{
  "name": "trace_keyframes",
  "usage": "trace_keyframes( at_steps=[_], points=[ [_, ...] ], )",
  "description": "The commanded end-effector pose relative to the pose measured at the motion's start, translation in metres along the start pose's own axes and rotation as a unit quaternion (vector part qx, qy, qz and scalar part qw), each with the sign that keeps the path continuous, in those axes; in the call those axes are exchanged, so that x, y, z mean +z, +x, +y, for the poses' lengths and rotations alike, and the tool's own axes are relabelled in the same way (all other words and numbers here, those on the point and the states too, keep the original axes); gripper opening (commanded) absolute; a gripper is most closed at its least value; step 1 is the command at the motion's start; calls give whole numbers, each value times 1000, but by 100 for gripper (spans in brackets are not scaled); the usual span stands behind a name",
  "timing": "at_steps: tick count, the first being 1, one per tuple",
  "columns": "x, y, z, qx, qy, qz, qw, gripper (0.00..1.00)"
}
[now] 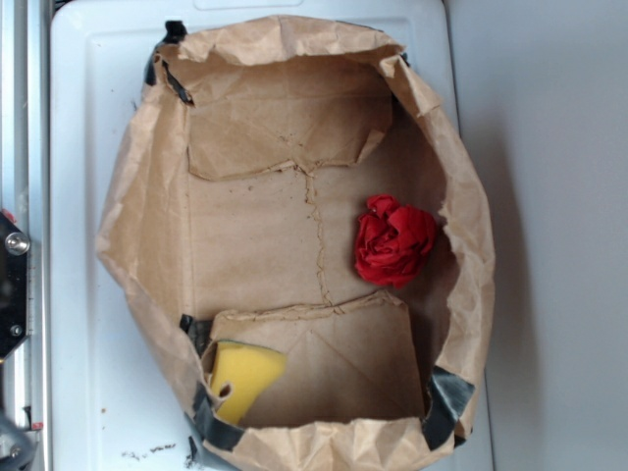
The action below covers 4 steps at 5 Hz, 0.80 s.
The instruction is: Grab the red paper.
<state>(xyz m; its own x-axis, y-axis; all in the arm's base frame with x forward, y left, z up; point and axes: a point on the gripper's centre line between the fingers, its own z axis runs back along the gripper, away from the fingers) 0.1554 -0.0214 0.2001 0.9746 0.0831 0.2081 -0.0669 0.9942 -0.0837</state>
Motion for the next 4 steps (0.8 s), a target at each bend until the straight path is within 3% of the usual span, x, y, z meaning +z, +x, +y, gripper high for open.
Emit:
trace_keyframes(
  at_steps=[1, 4],
  points=[
    [-24, 39, 7, 7, -1, -57, 998, 100],
    [-42, 102, 8, 66, 18, -64, 996, 100]
  ],
)
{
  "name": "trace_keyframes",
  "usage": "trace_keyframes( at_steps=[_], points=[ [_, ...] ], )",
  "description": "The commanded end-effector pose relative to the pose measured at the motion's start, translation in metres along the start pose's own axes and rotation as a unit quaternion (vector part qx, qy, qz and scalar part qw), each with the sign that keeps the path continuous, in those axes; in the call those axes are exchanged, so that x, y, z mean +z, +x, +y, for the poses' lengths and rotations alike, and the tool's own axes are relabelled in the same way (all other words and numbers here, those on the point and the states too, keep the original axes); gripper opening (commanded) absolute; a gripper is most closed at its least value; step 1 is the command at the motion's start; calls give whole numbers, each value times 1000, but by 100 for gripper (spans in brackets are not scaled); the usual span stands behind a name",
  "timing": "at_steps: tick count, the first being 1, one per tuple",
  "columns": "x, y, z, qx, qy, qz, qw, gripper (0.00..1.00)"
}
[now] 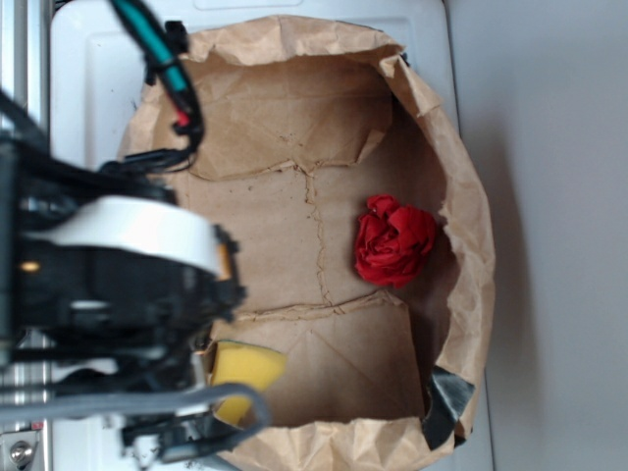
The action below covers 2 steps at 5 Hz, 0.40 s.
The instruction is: Grab the red paper.
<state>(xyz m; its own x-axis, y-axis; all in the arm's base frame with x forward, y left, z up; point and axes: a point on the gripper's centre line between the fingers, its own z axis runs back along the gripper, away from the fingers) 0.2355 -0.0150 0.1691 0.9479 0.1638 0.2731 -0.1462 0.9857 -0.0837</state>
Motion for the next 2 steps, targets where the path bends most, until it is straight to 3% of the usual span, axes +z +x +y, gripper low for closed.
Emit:
trace_keyframes(
  at_steps=[1, 2],
  points=[
    [-7, 39, -2, 25, 11, -45, 999, 100],
    [-24, 47, -2, 19, 23, -51, 998, 100]
  ],
)
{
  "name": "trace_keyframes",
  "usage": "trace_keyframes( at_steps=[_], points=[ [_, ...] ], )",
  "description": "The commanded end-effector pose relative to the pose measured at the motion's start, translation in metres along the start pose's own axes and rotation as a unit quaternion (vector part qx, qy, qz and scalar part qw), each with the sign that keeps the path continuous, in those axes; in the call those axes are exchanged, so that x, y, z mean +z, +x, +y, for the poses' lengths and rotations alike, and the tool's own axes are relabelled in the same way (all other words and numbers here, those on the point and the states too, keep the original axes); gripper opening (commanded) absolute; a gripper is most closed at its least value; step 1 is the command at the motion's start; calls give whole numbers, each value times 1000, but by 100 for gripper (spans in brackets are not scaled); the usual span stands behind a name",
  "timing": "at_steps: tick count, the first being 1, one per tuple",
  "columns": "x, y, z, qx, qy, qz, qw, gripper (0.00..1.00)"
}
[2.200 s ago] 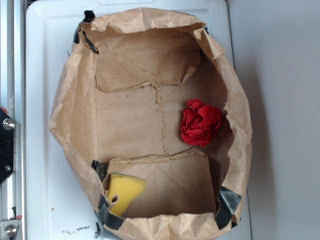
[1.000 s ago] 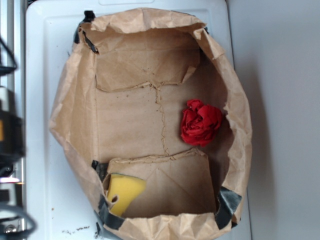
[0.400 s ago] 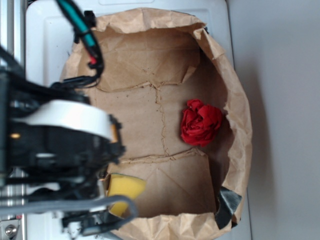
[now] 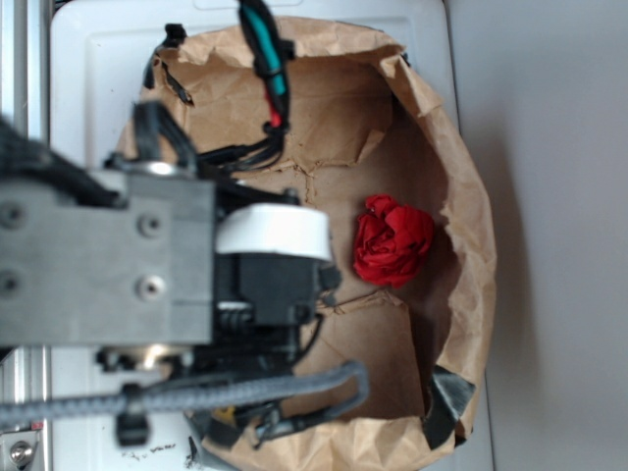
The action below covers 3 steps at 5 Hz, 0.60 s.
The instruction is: Grab the red paper.
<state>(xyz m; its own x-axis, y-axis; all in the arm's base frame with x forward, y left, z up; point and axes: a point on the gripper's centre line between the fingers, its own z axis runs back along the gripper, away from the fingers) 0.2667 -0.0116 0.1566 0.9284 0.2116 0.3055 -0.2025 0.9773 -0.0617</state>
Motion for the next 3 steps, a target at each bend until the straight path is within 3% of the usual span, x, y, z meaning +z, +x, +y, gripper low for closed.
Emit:
trace_keyframes(
  at_steps=[1, 3],
  points=[
    [-21, 30, -2, -4, 9, -26, 1000, 100],
    [-48, 44, 2, -3, 25, -21, 999, 100]
  ],
)
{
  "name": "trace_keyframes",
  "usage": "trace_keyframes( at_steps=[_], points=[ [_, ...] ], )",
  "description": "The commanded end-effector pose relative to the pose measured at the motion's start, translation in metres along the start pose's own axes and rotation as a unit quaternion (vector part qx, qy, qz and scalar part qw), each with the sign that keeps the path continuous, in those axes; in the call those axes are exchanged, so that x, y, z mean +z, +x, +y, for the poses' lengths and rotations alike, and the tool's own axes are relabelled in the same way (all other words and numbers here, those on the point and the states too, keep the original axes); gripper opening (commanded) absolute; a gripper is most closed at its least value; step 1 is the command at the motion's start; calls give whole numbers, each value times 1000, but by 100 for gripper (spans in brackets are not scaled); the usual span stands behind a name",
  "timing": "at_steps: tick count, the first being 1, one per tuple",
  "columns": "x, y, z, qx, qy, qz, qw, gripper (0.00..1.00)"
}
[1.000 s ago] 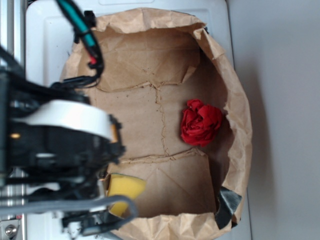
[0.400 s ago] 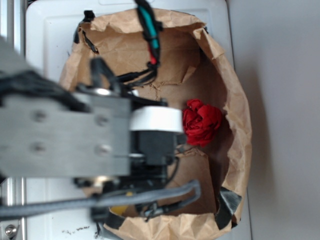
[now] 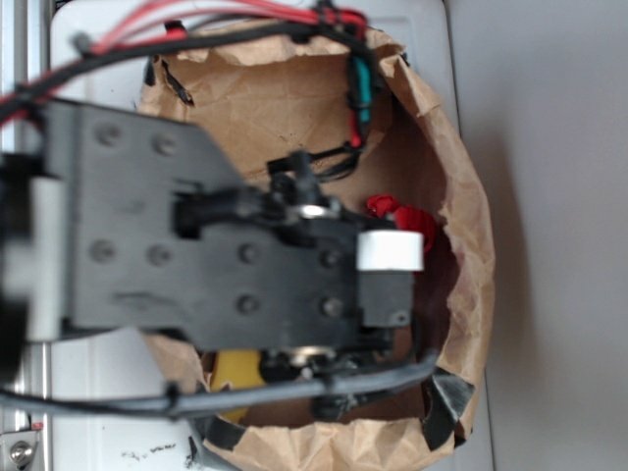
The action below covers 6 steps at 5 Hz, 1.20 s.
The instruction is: Grab the red paper.
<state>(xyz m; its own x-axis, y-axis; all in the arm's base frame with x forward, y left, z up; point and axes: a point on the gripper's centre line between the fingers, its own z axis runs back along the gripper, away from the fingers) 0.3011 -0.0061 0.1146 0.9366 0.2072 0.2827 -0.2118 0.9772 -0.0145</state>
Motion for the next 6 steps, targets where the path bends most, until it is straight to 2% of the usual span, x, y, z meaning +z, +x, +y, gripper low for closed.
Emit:
trace_keyframes(
  at_steps=[1, 2, 3, 6],
  points=[
    [-8, 34, 3, 7, 0, -43, 999, 100],
    [-18, 48, 5, 11, -19, -56, 998, 100],
    [-20, 54, 5, 13, -11, -62, 998, 100],
    [-20, 54, 5, 13, -11, -62, 998, 100]
  ],
)
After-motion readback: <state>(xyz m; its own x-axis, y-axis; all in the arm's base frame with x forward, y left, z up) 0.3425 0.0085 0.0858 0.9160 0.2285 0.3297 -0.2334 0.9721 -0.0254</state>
